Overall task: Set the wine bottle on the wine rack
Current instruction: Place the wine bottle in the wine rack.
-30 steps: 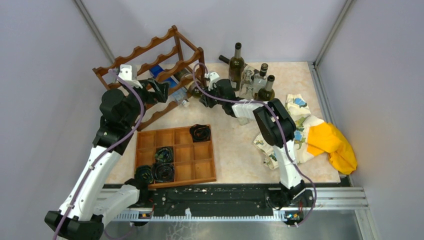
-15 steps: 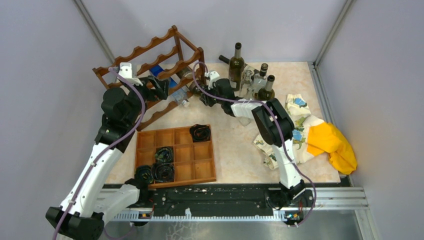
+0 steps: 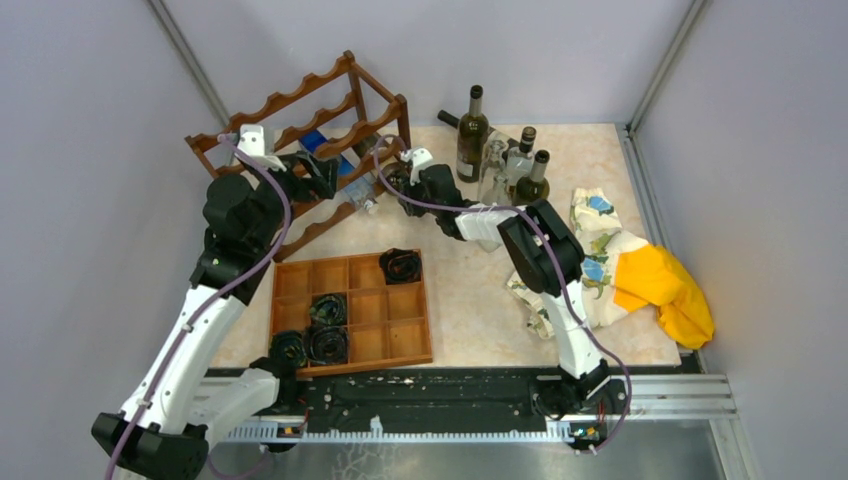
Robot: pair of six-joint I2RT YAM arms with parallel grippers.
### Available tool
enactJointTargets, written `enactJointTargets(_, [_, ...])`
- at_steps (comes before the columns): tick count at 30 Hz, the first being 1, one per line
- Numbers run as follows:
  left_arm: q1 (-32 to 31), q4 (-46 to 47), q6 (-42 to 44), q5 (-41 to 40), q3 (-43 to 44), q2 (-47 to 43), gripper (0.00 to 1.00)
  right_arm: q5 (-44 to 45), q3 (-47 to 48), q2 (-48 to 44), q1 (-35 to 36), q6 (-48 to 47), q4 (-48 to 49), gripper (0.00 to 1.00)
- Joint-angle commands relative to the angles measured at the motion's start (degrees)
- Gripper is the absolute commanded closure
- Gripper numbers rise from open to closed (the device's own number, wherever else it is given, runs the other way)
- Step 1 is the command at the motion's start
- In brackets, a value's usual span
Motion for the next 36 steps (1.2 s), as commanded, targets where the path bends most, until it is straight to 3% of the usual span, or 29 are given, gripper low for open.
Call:
enactJointTargets(1, [0.38, 1.1, 1.2, 0.12, 1.15, -1.28, 0.02, 0.56, 3.12, -2.46, 0.44, -2.71, 12.15, 1.0])
enactJointTargets(10, [0.37, -0.42, 1.36, -0.02, 1.34, -2.25, 0.02, 0.1, 4.29, -1.92, 0.53, -8.81, 13.64, 1.0])
enactJointTargets(36, [0.37, -0.43, 1.31, 0.15, 1.51, -2.08, 0.02, 1.22, 13.44, 3.98, 0.89, -11.77, 10.17, 1.0])
